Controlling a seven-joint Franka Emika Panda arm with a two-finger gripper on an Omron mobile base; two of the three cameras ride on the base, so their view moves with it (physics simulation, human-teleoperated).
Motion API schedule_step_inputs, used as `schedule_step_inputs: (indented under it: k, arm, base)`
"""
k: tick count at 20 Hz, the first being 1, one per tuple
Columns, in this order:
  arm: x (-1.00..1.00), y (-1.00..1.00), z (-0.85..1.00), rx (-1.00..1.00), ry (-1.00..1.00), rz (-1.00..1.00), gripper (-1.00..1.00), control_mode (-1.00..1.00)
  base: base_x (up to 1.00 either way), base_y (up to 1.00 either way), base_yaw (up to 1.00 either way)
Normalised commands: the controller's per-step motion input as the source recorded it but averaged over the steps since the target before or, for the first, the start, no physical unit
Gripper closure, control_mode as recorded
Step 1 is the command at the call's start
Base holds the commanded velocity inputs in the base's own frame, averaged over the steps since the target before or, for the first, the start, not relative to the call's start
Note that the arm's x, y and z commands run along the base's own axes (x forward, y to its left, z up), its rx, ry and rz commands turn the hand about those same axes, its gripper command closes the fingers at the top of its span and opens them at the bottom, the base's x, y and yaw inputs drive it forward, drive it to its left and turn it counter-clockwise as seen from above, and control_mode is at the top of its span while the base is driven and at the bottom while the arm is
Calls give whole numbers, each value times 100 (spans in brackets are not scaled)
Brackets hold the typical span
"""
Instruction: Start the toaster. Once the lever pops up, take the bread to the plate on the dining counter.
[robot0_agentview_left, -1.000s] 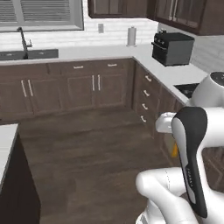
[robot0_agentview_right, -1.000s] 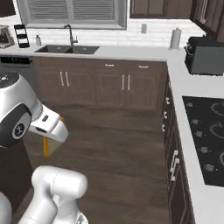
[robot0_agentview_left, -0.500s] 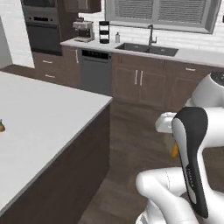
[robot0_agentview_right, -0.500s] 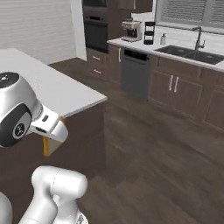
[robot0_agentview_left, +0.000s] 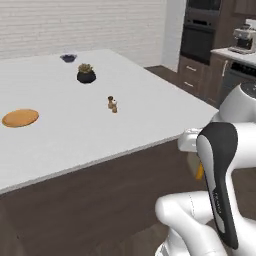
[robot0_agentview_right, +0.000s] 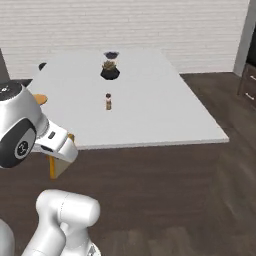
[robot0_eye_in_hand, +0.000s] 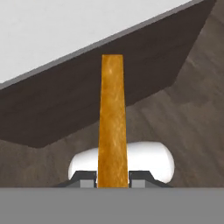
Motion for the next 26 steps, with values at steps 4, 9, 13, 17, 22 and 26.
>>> schedule_step_inputs:
  k: [4,9,13,17,22,26]
  arm:
    - [0,0,0,0,0,0,100,100]
    - [0,0,0,0,0,0,100,100]
    - [0,0,0,0,0,0,100,100]
    - [0,0,0,0,0,0,100,100]
    - [0,0,0,0,0,0,100,100]
    - [0,0,0,0,0,0,100,100]
  base:
    - [0,8,97]
    - [0,85,25]
    - [2,100,-1]
    - [23,100,-4]
    - [30,100,-5]
    - [37,100,-5]
